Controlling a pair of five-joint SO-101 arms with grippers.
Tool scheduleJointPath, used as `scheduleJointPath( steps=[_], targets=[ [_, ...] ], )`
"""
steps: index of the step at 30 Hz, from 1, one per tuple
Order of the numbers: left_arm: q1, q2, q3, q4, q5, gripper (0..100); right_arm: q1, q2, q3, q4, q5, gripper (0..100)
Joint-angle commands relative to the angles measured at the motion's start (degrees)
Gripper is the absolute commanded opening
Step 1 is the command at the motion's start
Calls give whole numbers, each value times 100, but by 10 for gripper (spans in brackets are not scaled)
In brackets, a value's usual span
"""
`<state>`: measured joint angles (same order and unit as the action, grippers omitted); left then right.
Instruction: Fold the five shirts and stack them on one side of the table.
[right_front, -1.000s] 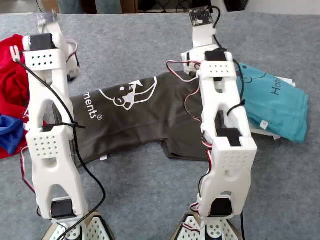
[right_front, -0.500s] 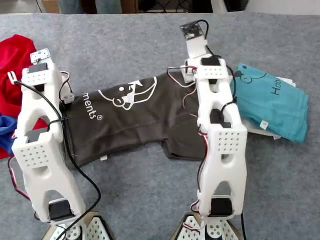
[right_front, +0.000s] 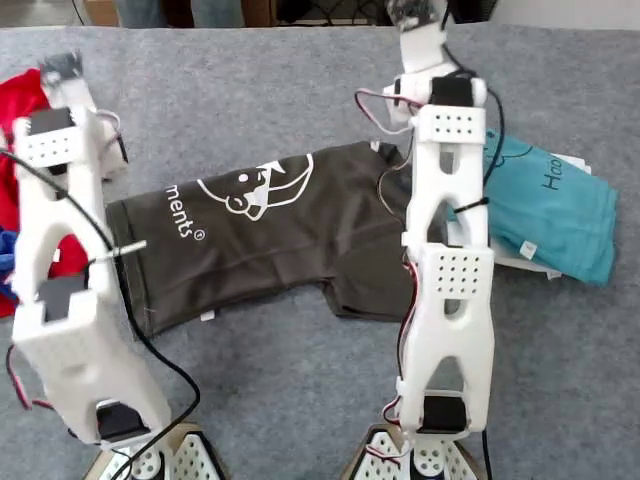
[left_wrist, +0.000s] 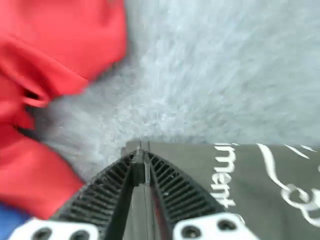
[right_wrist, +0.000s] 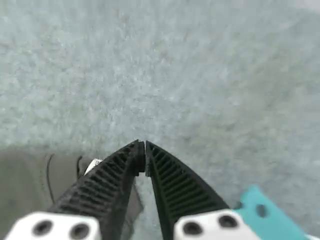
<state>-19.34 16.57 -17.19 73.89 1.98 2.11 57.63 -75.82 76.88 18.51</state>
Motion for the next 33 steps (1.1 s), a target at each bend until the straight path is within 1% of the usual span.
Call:
scheduleJointPath(
  steps=[1, 4, 6, 9, 11, 13, 15, 18, 22, 27, 29, 31, 33],
  targets=[
    [233, -1301, 84, 519, -246, 30, 26, -119, -1059, 888, 273, 16],
    [523, -2224, 1130, 738, -246, 30, -62, -101, -1578, 1943, 299, 15],
    [787, -3068, 2211, 589, -246, 30, -158, -101, -1754, 2479, 281, 15],
    [1059, -4492, 4251, -334, -246, 30, -132, -224, -1481, 2453, 281, 15],
    [1121, -5187, 5490, -1011, -360, 30, -202, -453, -927, 2470, 273, 15],
    [1174, -5398, 6404, -1486, -475, 30, -264, -787, -22, 2453, 273, 15],
    [1086, -5336, 6932, -1741, -519, 30, -308, -1086, 910, 2426, 273, 15],
    [822, -5055, 7187, -1996, -519, 30, -290, -1209, 1921, 2013, 273, 15],
    [681, -4563, 7213, -2004, -527, 30, -255, -1209, 2879, 1248, 273, 15],
    [629, -3824, 7231, -2004, -536, 30, 132, -1209, 3697, 378, 299, 15],
    [435, -3622, 7169, -2031, -536, 30, 290, -1209, 3908, 158, 308, 15],
    [198, -3525, 7090, -2242, -571, 30, 343, -1209, 4040, 132, 316, 15],
    [136, -3481, 7029, -2391, -818, 30, 316, -1226, 4048, 211, 316, 15]
  ],
)
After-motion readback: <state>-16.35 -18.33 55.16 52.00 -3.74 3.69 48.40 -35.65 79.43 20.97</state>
